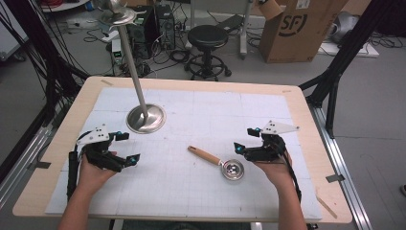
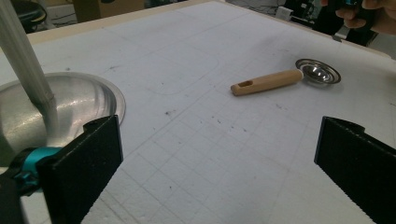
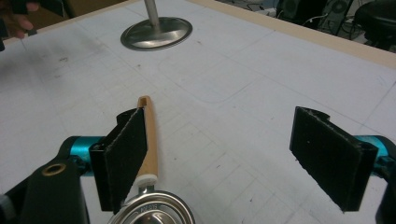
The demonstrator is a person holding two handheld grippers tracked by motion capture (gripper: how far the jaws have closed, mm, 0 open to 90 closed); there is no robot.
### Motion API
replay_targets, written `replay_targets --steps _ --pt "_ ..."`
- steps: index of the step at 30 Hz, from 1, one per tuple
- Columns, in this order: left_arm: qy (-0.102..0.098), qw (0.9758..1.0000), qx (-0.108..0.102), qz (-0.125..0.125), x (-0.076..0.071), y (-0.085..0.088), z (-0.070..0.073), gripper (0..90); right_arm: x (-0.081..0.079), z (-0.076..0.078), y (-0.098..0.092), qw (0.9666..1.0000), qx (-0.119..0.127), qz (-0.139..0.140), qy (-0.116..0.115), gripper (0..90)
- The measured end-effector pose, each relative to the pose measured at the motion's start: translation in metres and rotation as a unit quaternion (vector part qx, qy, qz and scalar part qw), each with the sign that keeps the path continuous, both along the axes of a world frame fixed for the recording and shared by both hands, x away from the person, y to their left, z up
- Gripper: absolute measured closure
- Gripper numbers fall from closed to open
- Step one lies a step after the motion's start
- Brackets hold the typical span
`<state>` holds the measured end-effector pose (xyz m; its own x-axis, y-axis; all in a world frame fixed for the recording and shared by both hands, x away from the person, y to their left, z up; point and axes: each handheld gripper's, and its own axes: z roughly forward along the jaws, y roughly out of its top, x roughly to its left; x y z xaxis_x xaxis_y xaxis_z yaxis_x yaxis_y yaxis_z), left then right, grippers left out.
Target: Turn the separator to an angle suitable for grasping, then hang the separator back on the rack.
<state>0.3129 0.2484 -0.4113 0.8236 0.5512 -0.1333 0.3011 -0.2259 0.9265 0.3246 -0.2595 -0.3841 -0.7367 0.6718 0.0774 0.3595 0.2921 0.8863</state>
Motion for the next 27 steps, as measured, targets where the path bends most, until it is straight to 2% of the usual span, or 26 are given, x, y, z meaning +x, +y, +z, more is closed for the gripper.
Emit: replay_targets --steps 14,20,27 --pt "-0.002 1.0 -0.003 0.001 -0.001 0.001 0.001 1.6 0.0 -0.001 0.003 1.0 -0.003 0.002 0.002 17.1" --pt "-0.001 0.9999 -0.01 0.003 0.001 0.003 0.001 1.6 0.001 -0.002 0.007 0.9998 -0.014 0.01 0.006 17.1" --pt "-0.001 1.0 -0.004 0.002 0.0 0.002 0.001 1.6 0.002 -0.005 0.012 0.9995 -0.026 0.013 0.013 17.1"
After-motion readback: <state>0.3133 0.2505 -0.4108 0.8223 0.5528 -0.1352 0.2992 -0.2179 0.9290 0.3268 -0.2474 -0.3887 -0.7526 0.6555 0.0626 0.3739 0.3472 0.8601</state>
